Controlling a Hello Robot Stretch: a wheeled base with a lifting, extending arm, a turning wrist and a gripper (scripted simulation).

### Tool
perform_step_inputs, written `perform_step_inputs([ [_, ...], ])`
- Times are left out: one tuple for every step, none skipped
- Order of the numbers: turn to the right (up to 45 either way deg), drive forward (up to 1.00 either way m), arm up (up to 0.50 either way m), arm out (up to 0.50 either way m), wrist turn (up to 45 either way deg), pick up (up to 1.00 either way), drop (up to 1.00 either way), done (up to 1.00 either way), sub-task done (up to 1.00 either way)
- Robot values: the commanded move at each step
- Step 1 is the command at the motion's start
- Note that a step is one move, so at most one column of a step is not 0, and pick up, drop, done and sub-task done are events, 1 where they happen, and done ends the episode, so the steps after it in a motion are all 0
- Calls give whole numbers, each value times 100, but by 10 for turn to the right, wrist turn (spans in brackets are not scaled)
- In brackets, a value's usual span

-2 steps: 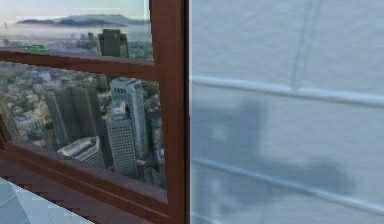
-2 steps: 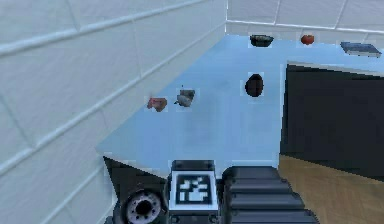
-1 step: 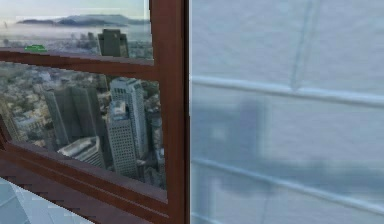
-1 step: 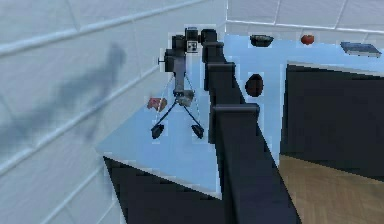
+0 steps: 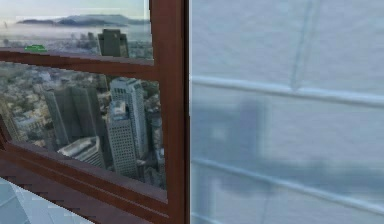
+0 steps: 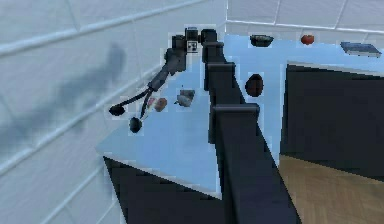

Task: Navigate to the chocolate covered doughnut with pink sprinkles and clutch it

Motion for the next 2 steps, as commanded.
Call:
perform_step_inputs([
  [0,0,0,0,450,0,0,0,0],
  [0,0,0,0,450,0,0,0,0],
])
